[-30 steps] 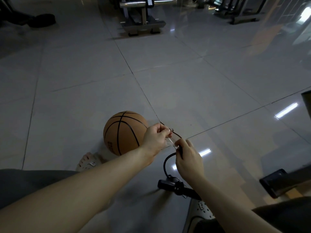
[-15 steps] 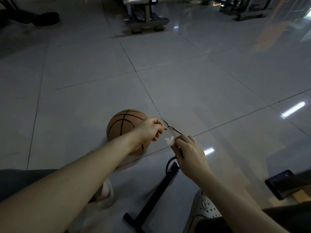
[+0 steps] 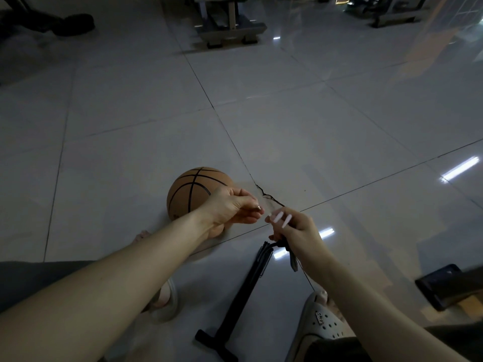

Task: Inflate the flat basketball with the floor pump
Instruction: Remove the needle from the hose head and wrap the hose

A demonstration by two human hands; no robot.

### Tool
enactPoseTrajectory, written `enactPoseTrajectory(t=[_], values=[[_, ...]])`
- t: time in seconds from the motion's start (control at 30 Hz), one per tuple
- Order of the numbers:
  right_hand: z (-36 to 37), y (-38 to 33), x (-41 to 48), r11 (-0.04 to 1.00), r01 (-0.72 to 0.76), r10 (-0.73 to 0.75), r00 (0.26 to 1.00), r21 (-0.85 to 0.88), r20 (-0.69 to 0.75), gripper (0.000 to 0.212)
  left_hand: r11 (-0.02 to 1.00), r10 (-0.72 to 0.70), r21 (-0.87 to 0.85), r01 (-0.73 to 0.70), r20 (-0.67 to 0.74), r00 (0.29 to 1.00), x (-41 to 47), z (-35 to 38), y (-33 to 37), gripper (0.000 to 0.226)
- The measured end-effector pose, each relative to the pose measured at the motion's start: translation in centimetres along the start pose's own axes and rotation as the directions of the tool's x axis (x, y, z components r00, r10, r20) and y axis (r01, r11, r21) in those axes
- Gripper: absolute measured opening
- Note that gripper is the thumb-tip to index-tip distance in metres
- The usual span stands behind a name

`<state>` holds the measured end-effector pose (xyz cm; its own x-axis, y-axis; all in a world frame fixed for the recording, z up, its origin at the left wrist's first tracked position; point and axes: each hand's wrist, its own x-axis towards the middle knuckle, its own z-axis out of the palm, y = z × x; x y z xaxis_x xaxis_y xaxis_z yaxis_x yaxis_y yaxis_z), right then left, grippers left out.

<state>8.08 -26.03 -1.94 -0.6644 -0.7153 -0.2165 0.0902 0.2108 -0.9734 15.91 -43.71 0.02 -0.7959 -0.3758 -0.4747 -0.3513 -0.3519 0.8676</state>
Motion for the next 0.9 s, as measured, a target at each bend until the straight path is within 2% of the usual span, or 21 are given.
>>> enactPoseTrajectory(t=[0.23,0.53,0.73,0.9], values=[[-0.2,-0.14,-0.05,0.996,0.048,-0.041,0.995,-0.078,0.09,0.015,0.994,-0.054,0.102,0.038,0.159,0.986,0.26,-0.06,0.38,0.007],[-0.6,-0.28,-0.04,0.999,-0.028,0.026,0.996,0.027,0.087,0.018,0.969,-0.164,0.228,0.098,0.291,0.943,0.49,-0.62,0.38,0.011],[-0.27,-0.45,-0.02,0.997,-0.049,0.05,0.999,0.053,-0.007,0.02,0.98,-0.149,0.162,0.119,0.187,0.971,0.54,-0.55,0.14,0.005],[0.03,-0.29,-0.16,0.995,-0.056,0.059,0.997,0.081,-0.04,0.018,0.961,-0.14,0.258,0.095,0.161,0.977,0.37,0.11,-0.2,0.026]])
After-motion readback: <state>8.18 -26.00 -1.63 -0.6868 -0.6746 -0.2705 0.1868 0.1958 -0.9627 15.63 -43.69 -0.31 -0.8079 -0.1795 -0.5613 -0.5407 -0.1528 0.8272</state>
